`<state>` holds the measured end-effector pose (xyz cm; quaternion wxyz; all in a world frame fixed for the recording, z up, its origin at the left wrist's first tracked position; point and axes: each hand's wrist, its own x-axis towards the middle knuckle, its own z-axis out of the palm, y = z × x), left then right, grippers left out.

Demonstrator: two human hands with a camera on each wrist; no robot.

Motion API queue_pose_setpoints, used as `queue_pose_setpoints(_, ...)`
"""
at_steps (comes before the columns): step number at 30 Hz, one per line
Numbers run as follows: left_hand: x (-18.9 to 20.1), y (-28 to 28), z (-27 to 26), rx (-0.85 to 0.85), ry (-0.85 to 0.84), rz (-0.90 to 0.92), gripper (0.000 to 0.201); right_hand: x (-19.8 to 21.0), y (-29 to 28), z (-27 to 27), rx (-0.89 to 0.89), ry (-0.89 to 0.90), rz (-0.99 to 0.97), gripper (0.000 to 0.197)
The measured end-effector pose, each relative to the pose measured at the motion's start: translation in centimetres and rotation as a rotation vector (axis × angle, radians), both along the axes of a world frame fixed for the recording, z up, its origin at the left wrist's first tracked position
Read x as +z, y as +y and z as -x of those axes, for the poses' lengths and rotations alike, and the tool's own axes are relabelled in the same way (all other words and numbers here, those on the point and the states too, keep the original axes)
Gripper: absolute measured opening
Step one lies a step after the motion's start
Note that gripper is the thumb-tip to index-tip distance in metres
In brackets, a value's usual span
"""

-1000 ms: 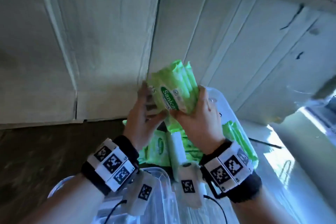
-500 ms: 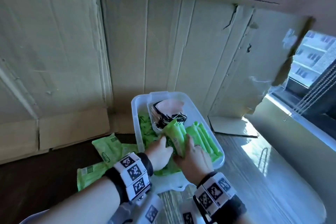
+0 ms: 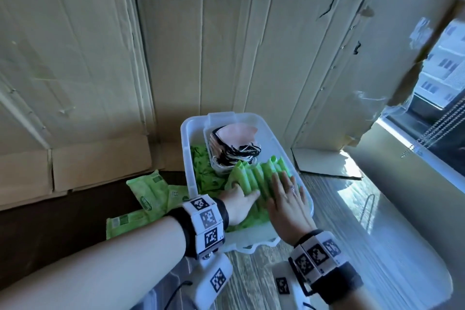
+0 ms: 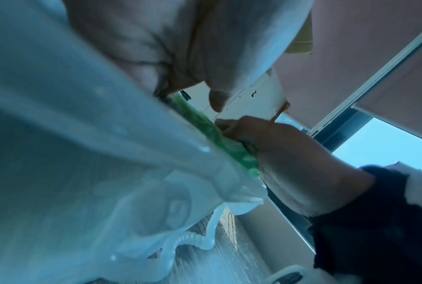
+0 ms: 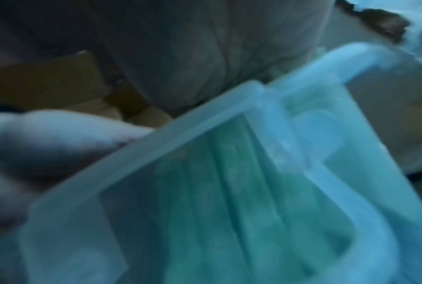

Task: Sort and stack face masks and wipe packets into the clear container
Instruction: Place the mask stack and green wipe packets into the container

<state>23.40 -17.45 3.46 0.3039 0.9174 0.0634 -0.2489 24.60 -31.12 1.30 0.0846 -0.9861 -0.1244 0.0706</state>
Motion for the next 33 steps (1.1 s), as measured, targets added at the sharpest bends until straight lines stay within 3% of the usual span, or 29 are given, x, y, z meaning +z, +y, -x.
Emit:
queue_pose_setpoints(2,-0.2,-0.3,-0.5,-0.023,-0.017,-0.01,0.062,0.2,-0.9,-0.5,0.026,0.12,-0.044,0.068)
queue_pose_setpoints(4,-0.5,-0.3,-0.7,-0.019,0.012,-0.005,0.06,0.2,-1.0,-0.7,0.052,0.096,-0.084,0.06)
queue_pose_setpoints(7,-0.3,-0.1,-0.7,0.087,0.012,0.111,0.034,0.8,-1.3,-1.2,0.063,0.079,-0.172,0.058)
queue_pose_setpoints(8,-0.4,-0.1,-0.6,0.105,0.024,0.112,0.038,0.8,-1.5,-1.4,0.051,0.051,-0.164,0.058)
queue_pose_setpoints(11,-0.2,-0.3,-0.4,0.077,0.048,0.076,0.096,0.5,-1.4,-1.2,0.048,0.035,-0.002,0.055)
queue_pose_setpoints(13,-0.3,-0.6,-0.1,0.068,0.022,0.086,0.098,0.2,-1.4,-1.3,0.054,0.063,0.01,0.056)
queue_pose_setpoints(16,-0.7,-0.9,-0.6,0.088,-0.003,0.179,0.073,0.6,-1.9,-1.7,0.007,0.099,-0.071,0.058)
queue_pose_setpoints(20,-0.8,-0.8,-0.9,0.093,0.146,0.172,0.11,-0.1,-2.4,-1.5,-0.051,0.077,-0.054,0.058)
queue_pose_setpoints(21,-1.3,-0.7,-1.0,0.12,0.119,0.196,0.109,-0.3,-2.4,-1.5,-0.041,0.081,-0.048,0.058)
queue_pose_setpoints(25,-1.6,-0.5,-0.4,0.116,-0.058,0.226,0.077,-0.2,-2.4,-1.4,0.007,0.082,-0.028,0.057)
queue_pose_setpoints(33,-0.1,-0.1,1.2,-0.023,-0.142,0.121,0.068,0.7,-1.2,-1.5,0.068,0.041,0.078,0.057)
